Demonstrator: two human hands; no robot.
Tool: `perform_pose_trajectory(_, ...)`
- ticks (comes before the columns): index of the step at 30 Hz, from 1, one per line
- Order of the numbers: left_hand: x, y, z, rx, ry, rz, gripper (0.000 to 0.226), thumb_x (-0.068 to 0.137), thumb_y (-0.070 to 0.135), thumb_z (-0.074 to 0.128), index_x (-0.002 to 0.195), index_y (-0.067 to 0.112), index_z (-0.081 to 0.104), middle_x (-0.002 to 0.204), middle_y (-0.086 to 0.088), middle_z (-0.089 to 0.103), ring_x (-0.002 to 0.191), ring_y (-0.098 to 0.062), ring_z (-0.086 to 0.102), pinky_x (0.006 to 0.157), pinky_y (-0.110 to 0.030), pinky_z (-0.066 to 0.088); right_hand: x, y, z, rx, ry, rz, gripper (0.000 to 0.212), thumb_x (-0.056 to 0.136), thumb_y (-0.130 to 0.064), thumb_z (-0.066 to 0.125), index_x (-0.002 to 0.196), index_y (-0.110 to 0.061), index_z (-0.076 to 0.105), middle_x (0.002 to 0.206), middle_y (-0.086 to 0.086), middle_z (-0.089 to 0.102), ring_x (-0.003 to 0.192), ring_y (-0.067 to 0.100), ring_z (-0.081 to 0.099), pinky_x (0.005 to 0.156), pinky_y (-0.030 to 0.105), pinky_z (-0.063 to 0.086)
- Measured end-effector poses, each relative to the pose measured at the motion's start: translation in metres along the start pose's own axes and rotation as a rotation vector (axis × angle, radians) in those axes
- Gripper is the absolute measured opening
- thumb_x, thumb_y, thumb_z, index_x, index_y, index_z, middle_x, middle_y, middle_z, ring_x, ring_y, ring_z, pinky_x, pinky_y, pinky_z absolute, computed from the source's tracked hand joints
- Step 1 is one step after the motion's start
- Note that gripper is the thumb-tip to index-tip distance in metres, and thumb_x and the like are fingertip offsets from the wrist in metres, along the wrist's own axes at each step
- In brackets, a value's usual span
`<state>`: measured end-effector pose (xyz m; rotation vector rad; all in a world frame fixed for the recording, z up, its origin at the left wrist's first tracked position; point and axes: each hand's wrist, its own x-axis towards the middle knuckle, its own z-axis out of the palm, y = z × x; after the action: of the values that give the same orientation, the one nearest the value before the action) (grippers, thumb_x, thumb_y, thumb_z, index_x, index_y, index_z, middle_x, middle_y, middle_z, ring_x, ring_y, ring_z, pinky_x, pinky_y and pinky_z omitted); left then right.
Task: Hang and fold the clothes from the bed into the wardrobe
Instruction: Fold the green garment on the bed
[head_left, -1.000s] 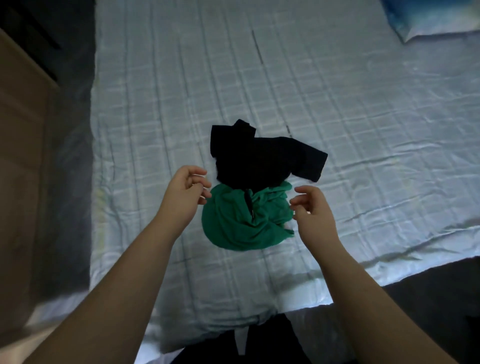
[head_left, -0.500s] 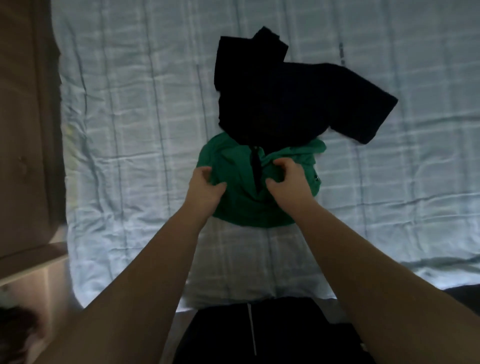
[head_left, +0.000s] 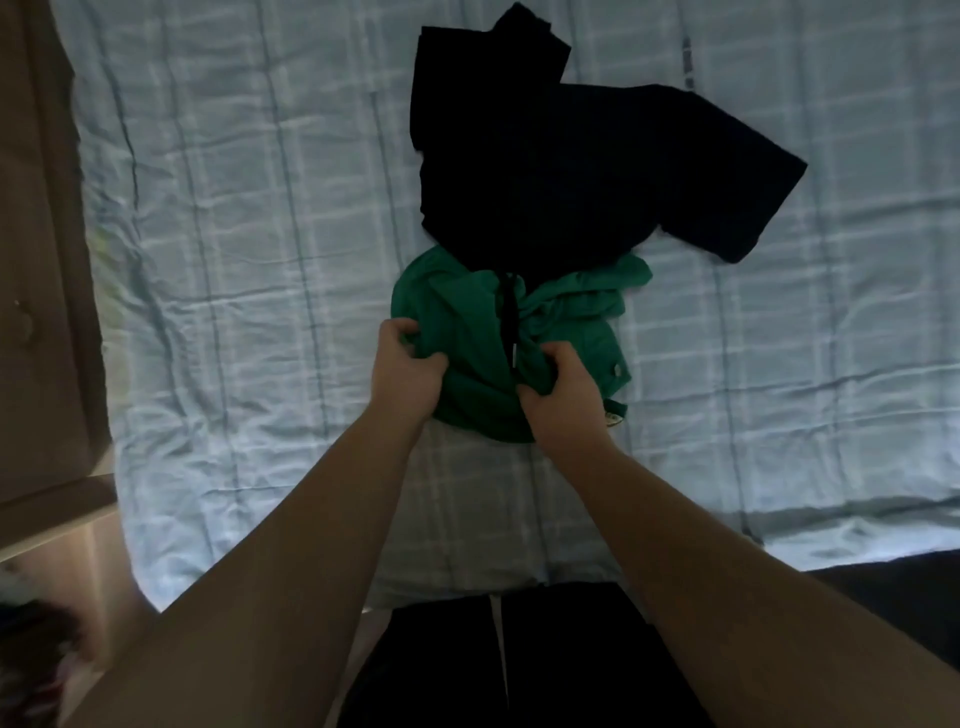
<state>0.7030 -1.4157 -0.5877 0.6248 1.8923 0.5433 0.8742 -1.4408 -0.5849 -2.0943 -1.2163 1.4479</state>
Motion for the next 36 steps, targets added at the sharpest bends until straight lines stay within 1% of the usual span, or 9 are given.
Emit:
perform_pose_trajectory(3, -0.009, -0.001, -0.022, 0.034, 0.032, 0.085, 0.035, 0.087, 0.002, 0.056, 0.114, 0.024, 0.05, 0.101, -0.006, 0.065, 0.084, -0.021, 0.066, 0.064, -0.033, 0.057, -0.026, -0.007, 0.005, 0.107, -0.094, -0.039, 0.035, 0.087, -0.012, 0.072, 0.117, -0.021, 0.056, 0.102, -0.009, 0.061, 0.091, 0.004, 0.057, 0.08, 0.016, 0.047)
perform_pose_trajectory(6, -0.016, -0.009, -0.049, 0.149, 0.093, 0.133, 0.037, 0.086, 0.0, 0.052, 0.114, 0.025, 0.053, 0.099, 0.003, 0.063, 0.083, -0.016, 0.063, 0.062, -0.025, 0.05, -0.039, 0.002, 0.009, 0.114, -0.323, -0.042, 0.043, 0.089, -0.004, 0.066, 0.128, -0.021, 0.059, 0.114, -0.006, 0.062, 0.107, 0.009, 0.059, 0.097, 0.028, 0.051)
perform_pose_trajectory(12, -0.011, -0.018, -0.061, 0.301, 0.099, 0.152, 0.048, 0.081, 0.003, 0.058, 0.126, 0.017, 0.056, 0.124, -0.006, 0.06, 0.108, -0.021, 0.06, 0.089, -0.033, 0.053, -0.032, 0.03, -0.007, 0.045, 0.061, 0.134, 0.042, 0.083, 0.004, 0.052, 0.113, -0.025, 0.06, 0.11, -0.003, 0.063, 0.099, 0.014, 0.06, 0.069, 0.019, 0.047)
perform_pose_trajectory(15, -0.018, -0.012, -0.047, 0.322, 0.136, 0.285, 0.042, 0.078, -0.002, 0.053, 0.114, 0.019, 0.063, 0.116, -0.001, 0.06, 0.103, -0.013, 0.059, 0.09, -0.027, 0.051, -0.022, 0.045, -0.002, -0.032, -0.042, 0.256, 0.046, 0.082, -0.012, 0.065, 0.126, -0.015, 0.051, 0.117, 0.007, 0.059, 0.101, 0.024, 0.063, 0.073, 0.035, 0.056)
perform_pose_trajectory(19, -0.032, -0.013, -0.023, 0.266, -0.087, 0.266, 0.035, 0.084, -0.009, 0.049, 0.094, 0.021, 0.063, 0.09, 0.005, 0.063, 0.082, -0.007, 0.058, 0.076, -0.012, 0.047, -0.025, 0.047, 0.012, -0.129, -0.123, 0.296, 0.078, 0.078, -0.026, 0.076, 0.143, -0.015, 0.034, 0.137, 0.012, 0.042, 0.121, 0.031, 0.051, 0.099, 0.043, 0.05)
perform_pose_trajectory(22, -0.039, -0.022, -0.015, 0.351, -0.276, 0.194, 0.027, 0.086, -0.006, 0.054, 0.1, 0.016, 0.063, 0.092, 0.001, 0.062, 0.075, -0.008, 0.054, 0.063, -0.006, 0.044, -0.025, 0.041, 0.021, -0.185, -0.096, 0.329, 0.081, 0.078, -0.028, 0.076, 0.143, -0.012, 0.03, 0.136, 0.015, 0.039, 0.119, 0.035, 0.05, 0.098, 0.046, 0.048)
perform_pose_trajectory(27, -0.048, -0.021, -0.022, 0.28, -0.235, 0.168, 0.029, 0.087, -0.007, 0.054, 0.109, 0.012, 0.062, 0.09, 0.003, 0.058, 0.07, -0.007, 0.05, 0.063, -0.009, 0.044, -0.014, 0.015, 0.005, 0.251, -0.206, 0.561, 0.02, 0.082, -0.002, 0.06, 0.102, -0.002, 0.059, 0.089, 0.014, 0.055, 0.067, 0.021, 0.048, 0.053, 0.028, 0.035)
perform_pose_trajectory(30, -0.056, -0.008, -0.035, 0.244, -0.236, 0.19, 0.03, 0.087, -0.006, 0.054, 0.102, 0.02, 0.06, 0.091, 0.004, 0.06, 0.072, -0.008, 0.052, 0.069, -0.019, 0.048, -0.021, -0.024, -0.024, 0.45, -0.217, 0.514, 0.01, 0.082, -0.003, 0.057, 0.087, -0.01, 0.061, 0.083, 0.011, 0.057, 0.071, 0.021, 0.051, 0.064, 0.032, 0.048)
perform_pose_trajectory(36, -0.091, 0.06, -0.067, 0.158, -0.197, 0.359, 0.029, 0.09, -0.006, 0.051, 0.107, 0.016, 0.059, 0.104, -0.005, 0.062, 0.089, -0.016, 0.058, 0.073, -0.011, 0.047, -0.051, -0.116, -0.075, 1.019, -0.323, 0.424, 0.039, 0.089, -0.002, 0.046, 0.125, 0.003, 0.059, 0.121, 0.026, 0.067, 0.112, 0.041, 0.065, 0.09, 0.059, 0.054)
